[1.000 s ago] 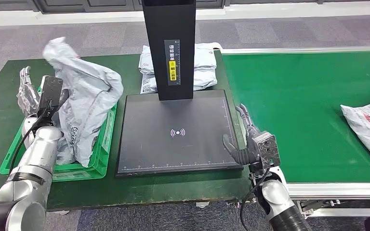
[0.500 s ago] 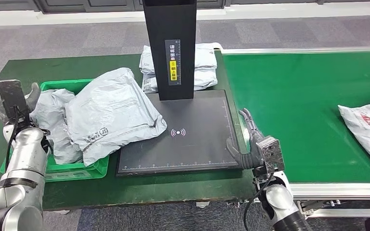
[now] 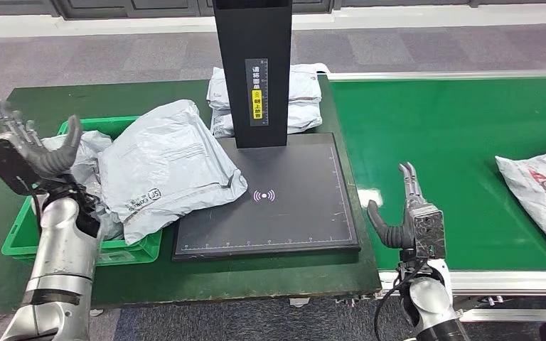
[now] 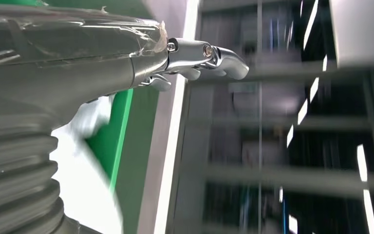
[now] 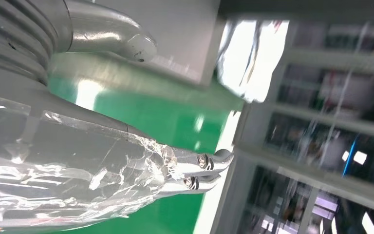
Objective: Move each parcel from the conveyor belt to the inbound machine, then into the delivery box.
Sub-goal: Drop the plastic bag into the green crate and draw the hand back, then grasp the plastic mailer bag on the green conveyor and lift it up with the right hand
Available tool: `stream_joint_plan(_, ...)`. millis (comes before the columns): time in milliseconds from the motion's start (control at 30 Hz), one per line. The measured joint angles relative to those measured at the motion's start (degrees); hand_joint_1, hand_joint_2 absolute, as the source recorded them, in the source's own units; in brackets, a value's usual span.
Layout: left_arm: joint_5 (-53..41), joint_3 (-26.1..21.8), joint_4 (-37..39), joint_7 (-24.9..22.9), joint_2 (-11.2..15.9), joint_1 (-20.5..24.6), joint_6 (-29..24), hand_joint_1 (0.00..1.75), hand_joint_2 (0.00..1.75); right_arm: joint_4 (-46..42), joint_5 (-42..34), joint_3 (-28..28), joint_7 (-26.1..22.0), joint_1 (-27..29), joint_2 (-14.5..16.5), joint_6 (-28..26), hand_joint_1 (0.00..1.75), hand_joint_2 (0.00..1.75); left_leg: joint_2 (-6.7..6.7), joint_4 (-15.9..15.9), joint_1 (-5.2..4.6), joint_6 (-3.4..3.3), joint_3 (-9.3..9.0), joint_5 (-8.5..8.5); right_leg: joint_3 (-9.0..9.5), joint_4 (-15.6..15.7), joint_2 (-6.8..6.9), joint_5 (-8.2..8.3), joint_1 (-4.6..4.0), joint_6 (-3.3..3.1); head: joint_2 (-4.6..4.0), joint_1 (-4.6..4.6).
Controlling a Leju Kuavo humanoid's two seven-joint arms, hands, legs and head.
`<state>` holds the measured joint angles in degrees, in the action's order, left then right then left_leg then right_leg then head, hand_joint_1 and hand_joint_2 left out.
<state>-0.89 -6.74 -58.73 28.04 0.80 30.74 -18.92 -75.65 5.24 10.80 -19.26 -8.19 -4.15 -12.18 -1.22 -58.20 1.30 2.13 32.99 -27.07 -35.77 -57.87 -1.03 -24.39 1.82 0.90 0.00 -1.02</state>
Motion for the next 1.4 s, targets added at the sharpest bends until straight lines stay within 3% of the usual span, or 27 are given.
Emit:
stream_joint_plan(167, -0.7, 8.8, 0.7, 0.0, -5.3, -0.5, 5.6, 0.00, 1.75, 0.6, 4.9, -5.0, 1.4, 1.2, -0.1, -4.8, 0.00, 1.75, -0.06, 0.0, -0.09, -0.04, 0.00, -0.01, 0.02, 0.0, 0.05, -0.01, 0.10, 0.04, 0.00, -0.02)
stream_joint_plan(333, 0.1, 19.0, 3.7, 0.1, -10.2, -0.7, 9.5, 0.00, 1.75, 4.9, 7.4, -12.5, 1.6, 1.2, -0.9, -4.8, 0.00, 1.75, -0.01, 0.0, -0.19, -0.15, 0.02, -0.09, 0.05, 0.0, 0.05, 0.00, 0.20, 0.08, 0.00, -0.01)
stream_joint_plan(467, -0.4, 24.6, 6.3, -0.5, -12.2, -0.6, 9.8, 0.00, 1.75, 10.7, 8.4, -17.3, 1.3, -0.2, -2.4, -4.4, 0.00, 1.75, 0.00, 0.0, -0.21, -0.17, 0.02, -0.10, 0.03, 0.0, 0.05, -0.03, 0.23, 0.12, 0.00, -0.01)
stream_joint_plan(667, -13.8, 31.2, 15.0, -6.6, -12.8, 2.9, -1.0, 0.00, 1.75, 19.7, 10.1, -20.8, 2.0, -3.3, -4.1, -4.8, 0.00, 1.75, 0.01, 0.0, -0.20, -0.16, 0.02, -0.08, 0.00, 0.0, 0.02, -0.03, 0.21, 0.13, 0.00, -0.01)
stream_joint_plan(767, -16.0, 33.1, 19.3, -7.1, -12.9, 4.6, -2.9, 0.00, 1.75, 23.0, 10.4, -21.7, 1.5, -4.5, -4.6, -4.8, 0.00, 1.75, 0.02, 0.0, -0.20, -0.16, 0.01, -0.07, 0.00, 0.0, -0.02, -0.02, 0.21, 0.13, 0.00, -0.01)
stream_joint_plan(1067, -18.0, 34.7, 24.8, -8.4, -12.9, 6.6, -4.2, 0.00, 1.75, 27.1, 10.7, -22.1, 1.3, -5.8, -5.3, -4.7, 0.00, 1.75, 0.02, 0.0, -0.20, -0.17, 0.05, -0.07, 0.00, 0.0, -0.04, -0.03, 0.22, 0.14, 0.00, -0.01)
stream_joint_plan(1200, -28.1, 36.5, 27.8, -15.0, -12.7, 7.7, -10.9, 0.00, 1.75, 28.2, 12.3, -22.2, 1.4, -6.7, -5.3, -4.5, 0.00, 1.75, 0.03, 0.0, -0.20, -0.18, 0.06, -0.07, 0.00, 0.0, -0.04, -0.03, 0.22, 0.15, 0.00, -0.01)
stream_joint_plan(1400, -32.8, 35.3, 29.9, -13.8, -12.1, 7.9, -18.9, 0.00, 1.75, 29.8, 14.7, -23.2, 1.4, -7.8, -4.9, -4.6, 0.00, 1.75, 0.00, 0.0, -0.20, -0.19, 0.06, -0.04, 0.01, 0.0, 0.01, -0.03, 0.21, 0.15, 0.00, -0.01)
